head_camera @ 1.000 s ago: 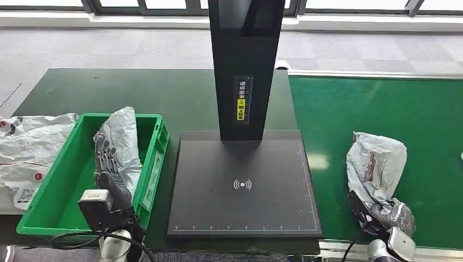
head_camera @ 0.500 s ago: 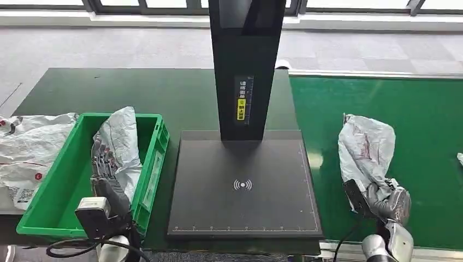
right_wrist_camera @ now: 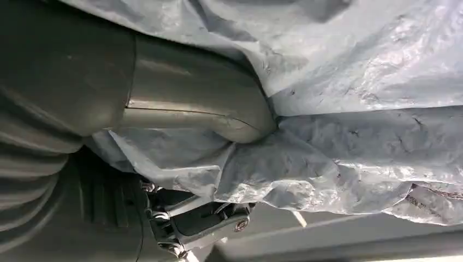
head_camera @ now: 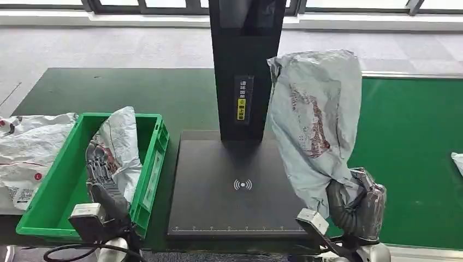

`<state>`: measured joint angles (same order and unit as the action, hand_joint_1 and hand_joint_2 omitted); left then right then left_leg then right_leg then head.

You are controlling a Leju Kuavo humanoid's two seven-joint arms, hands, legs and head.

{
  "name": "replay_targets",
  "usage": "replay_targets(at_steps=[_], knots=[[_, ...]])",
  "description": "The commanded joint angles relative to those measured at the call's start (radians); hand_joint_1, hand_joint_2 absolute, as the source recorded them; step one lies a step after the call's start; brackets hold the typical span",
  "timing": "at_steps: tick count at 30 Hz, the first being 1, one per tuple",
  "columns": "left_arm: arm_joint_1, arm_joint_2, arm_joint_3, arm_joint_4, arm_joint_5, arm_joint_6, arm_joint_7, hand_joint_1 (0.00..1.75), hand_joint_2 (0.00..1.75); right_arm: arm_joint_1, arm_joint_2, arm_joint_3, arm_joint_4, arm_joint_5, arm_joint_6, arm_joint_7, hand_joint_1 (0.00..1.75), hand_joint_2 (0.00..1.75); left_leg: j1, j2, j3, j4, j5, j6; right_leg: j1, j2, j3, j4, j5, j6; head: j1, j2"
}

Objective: Moved the parcel from conveyor to table for the left to box.

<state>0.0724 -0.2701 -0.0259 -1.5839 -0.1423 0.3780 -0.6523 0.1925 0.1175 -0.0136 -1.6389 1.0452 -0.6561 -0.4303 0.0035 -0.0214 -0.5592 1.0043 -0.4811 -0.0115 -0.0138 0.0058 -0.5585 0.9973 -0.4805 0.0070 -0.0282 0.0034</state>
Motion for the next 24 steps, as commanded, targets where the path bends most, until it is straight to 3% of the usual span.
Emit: replay_targets(at_steps=[1, 7, 9, 11, 15, 24], knots=[[-0.059, 0.007, 0.016, 0.084, -0.009, -0.015, 0.011, 0.00, 0.00, 0.010, 0.018, 0.183, 0.015, -0.074, 0.140, 0.038, 1.75, 1.75, 0.000, 0.002, 0.000, -0.001, 0.001, 0.000, 0.001, 0.001, 0.000, -0.001, 0.001, -0.001, 0.000, 0.000], [-0.064, 0.007, 0.013, 0.093, -0.010, -0.013, 0.012, 0.00, 0.00, 0.003, 0.021, 0.182, 0.044, -0.115, 0.163, 0.024, 1.75, 1.75, 0.000, 0.003, 0.001, -0.001, 0.001, 0.000, 0.000, 0.001, 0.001, -0.002, 0.002, 0.000, 0.000, 0.000], [-0.073, 0.007, 0.008, 0.103, -0.013, -0.016, 0.016, 0.00, 0.00, 0.000, 0.029, 0.176, 0.069, -0.152, 0.220, 0.017, 1.75, 1.75, 0.001, 0.004, 0.002, -0.002, 0.001, 0.000, 0.001, 0.001, 0.001, -0.003, 0.003, 0.000, 0.000, 0.000], [-0.084, 0.005, 0.003, 0.117, -0.011, -0.018, 0.021, 0.00, 0.00, -0.027, 0.041, 0.170, 0.165, -0.181, 0.312, 0.045, 1.75, 1.75, 0.001, 0.003, 0.002, -0.002, 0.001, 0.000, 0.001, 0.000, 0.002, -0.003, 0.002, 0.000, 0.000, 0.000], [-0.101, 0.004, -0.007, 0.131, -0.009, -0.021, 0.034, 0.00, 0.00, -0.087, 0.047, 0.129, 0.366, -0.217, 0.391, 0.078, 1.75, 1.75, 0.002, 0.005, 0.004, -0.004, 0.002, 0.000, 0.002, 0.002, 0.003, -0.006, 0.005, 0.000, 0.000, 0.000], [-0.140, 0.010, -0.019, 0.184, 0.021, -0.042, 0.062, 0.00, 0.00, -0.136, 0.061, 0.083, 0.526, -0.239, 0.438, 0.082, 1.75, 1.75, 0.001, 0.003, 0.002, -0.002, 0.002, 0.000, 0.001, 0.000, 0.002, -0.004, 0.003, 0.000, 0.000, 0.000]])
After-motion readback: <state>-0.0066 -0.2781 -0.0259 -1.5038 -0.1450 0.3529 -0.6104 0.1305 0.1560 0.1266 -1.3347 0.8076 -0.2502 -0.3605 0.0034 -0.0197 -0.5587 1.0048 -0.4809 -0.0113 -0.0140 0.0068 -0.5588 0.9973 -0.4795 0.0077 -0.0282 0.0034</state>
